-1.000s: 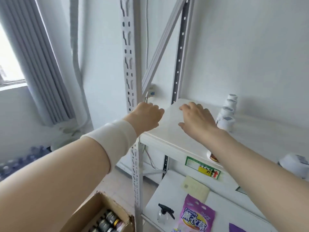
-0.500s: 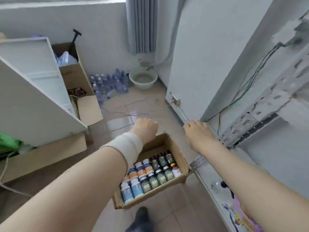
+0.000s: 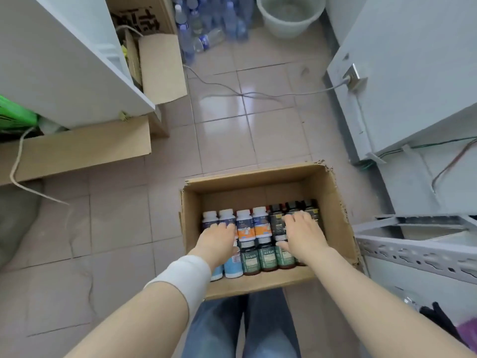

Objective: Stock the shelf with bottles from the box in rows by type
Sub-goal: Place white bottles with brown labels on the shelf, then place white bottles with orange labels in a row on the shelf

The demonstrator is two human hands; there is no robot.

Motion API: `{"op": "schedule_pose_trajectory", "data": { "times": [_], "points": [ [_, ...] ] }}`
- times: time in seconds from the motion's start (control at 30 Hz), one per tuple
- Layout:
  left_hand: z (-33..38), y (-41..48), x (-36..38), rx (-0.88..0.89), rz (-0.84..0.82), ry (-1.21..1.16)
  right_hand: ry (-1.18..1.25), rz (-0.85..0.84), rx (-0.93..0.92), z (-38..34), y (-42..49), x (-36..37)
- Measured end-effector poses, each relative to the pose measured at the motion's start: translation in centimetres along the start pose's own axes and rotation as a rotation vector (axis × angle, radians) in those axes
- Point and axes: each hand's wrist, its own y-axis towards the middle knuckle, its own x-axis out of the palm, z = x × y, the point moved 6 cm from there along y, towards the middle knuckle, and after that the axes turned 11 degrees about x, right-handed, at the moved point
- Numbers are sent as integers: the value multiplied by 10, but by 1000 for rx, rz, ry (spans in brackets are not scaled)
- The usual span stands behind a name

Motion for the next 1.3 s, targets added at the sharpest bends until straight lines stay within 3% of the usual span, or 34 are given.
{"op": "schedule_pose_trajectory", "data": {
  "times": [0.17,0.33,0.4,0.5,0.73,0.9,1.13,1.3],
  "points": [
    [-33,79,0,-17,213,-104,-6,22,-101,-23,94,15],
    [-54,127,20,-29,-21,-47,-125,-245,-219,-40,146,46],
    [-57,132,26,-15,-46,-90,-135,-329,-240,-42,150,56],
    [-56,132,27,-5,-4,-192,-87,-326,-246,-42,151,60],
    [-54,120,17,-3,126,-297,234,-185,-248,-30,142,52],
    [-43,99,-1,107,347,-380,626,-84,-242,-10,120,36],
    [-15,19,-51,136,612,-777,1215,-301,-67,40,37,7],
    [23,-42,-92,155,694,-1064,1501,-270,124,67,-43,-16]
  ]
}}
